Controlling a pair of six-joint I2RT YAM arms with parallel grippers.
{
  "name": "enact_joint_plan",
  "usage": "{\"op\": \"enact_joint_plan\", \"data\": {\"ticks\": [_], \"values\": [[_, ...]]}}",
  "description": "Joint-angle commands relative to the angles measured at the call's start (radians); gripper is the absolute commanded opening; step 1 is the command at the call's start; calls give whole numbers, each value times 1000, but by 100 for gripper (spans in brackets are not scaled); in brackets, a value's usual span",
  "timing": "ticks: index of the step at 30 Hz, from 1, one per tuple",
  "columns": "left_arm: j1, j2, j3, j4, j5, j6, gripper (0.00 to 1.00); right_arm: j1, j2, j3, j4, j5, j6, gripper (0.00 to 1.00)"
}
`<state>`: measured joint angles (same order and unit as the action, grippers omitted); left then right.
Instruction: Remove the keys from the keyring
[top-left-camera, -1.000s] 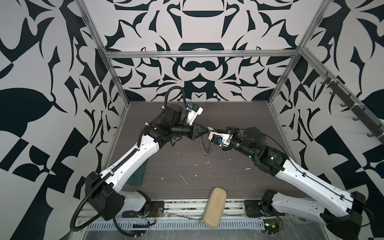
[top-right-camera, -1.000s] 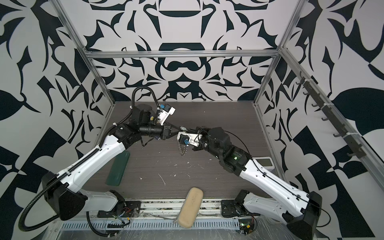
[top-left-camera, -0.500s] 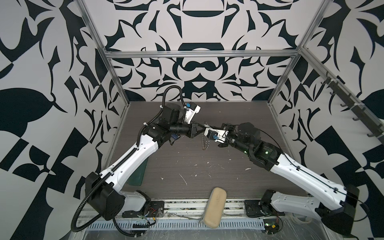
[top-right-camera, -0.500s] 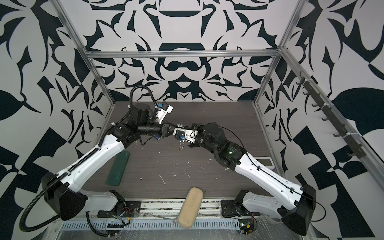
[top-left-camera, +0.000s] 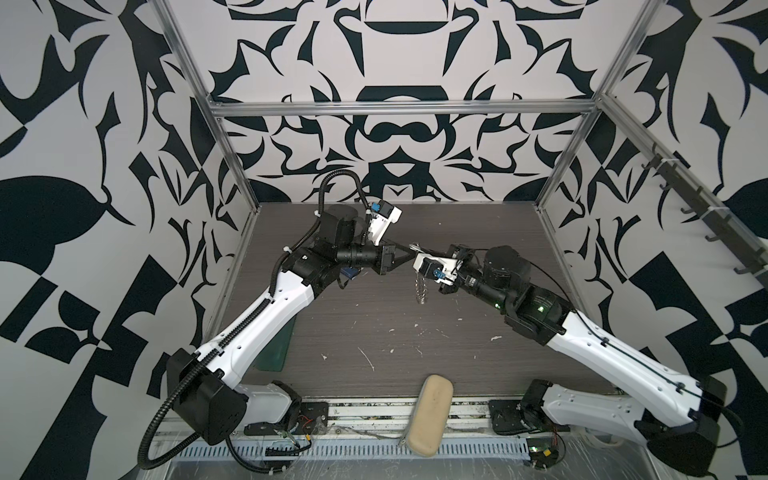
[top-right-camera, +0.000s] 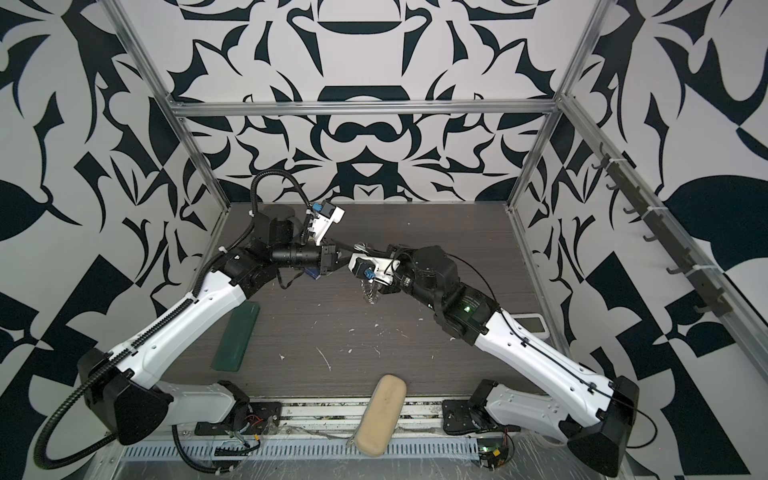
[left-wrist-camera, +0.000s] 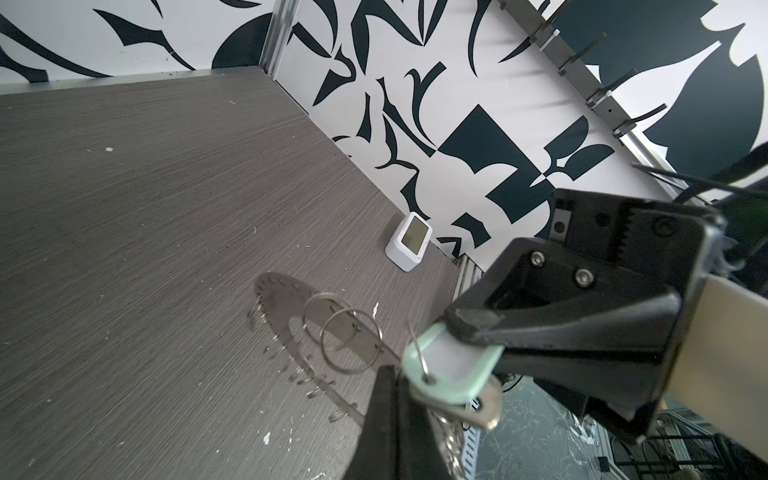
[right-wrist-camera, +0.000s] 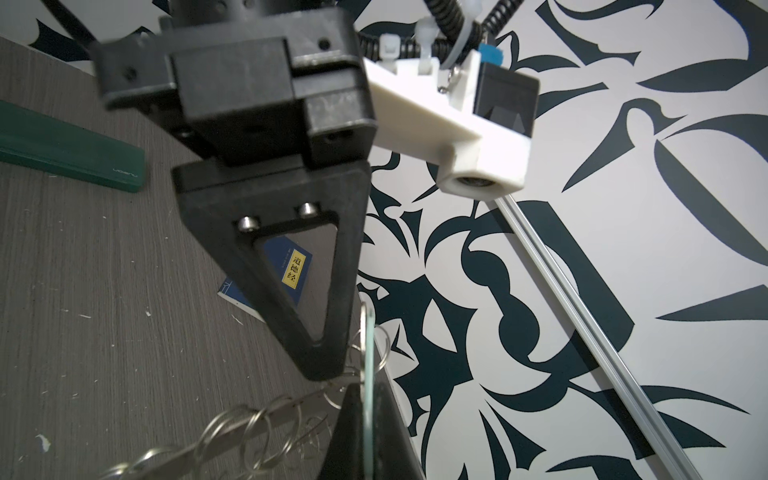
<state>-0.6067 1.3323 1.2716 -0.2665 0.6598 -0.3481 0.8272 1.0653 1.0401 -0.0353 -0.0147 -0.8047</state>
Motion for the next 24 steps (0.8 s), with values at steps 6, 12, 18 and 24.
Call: {"op": "enact_joint_plan", "data": {"ticks": [6,12,18,24], "values": [[-10,-39,-64,1,1,10,0,26,-110,54,116,-76,-35,0],[-10,-20,-38,-18,-7,36,0,22,-157,31,73,-58,-26,0],[-10,-32,-39,-10,-31,45,0,23,-189,24,66,-17,-33,0],[-32,-153,-175,159,-137,190,0,22,-257,-55,67,7,9,0]]}}
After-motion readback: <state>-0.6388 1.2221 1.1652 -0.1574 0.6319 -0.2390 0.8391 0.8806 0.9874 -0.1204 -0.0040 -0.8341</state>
